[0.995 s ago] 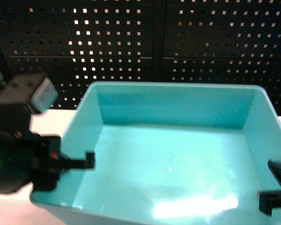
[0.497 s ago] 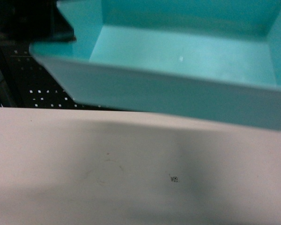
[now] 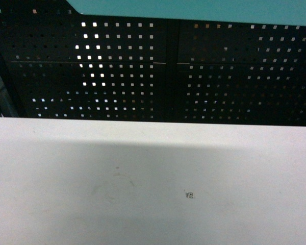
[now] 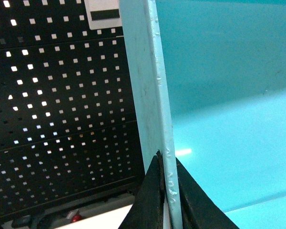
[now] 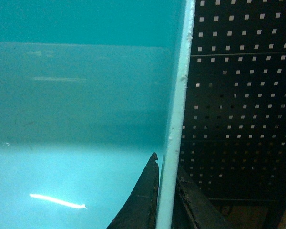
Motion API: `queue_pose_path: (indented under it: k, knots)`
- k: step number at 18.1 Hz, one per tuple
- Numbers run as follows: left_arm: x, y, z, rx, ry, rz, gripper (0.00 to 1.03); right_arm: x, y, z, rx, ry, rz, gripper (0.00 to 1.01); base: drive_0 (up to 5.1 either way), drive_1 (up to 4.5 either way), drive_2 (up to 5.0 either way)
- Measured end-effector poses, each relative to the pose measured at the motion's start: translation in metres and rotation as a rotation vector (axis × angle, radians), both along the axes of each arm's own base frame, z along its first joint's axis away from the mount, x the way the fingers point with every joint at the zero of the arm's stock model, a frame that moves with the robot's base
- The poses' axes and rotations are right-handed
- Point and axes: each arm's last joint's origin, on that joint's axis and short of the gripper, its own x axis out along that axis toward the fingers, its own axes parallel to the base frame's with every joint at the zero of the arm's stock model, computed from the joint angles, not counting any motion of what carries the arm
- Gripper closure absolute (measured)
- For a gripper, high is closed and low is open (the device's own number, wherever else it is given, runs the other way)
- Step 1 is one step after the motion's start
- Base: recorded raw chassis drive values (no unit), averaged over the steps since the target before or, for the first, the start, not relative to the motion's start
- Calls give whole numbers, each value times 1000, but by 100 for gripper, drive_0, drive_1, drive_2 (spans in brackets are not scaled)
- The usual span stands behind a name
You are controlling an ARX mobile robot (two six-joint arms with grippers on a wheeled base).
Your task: Stack blue boxes stably on right
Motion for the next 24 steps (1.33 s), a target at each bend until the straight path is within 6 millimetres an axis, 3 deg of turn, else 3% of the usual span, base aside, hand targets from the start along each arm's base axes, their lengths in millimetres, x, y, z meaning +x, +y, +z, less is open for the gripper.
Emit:
queue_pose_path:
  k: [24]
  knots:
    - [0,1,1,19,-14,6,101,1,2,-4,3,9,6,94,-163,-163,-163]
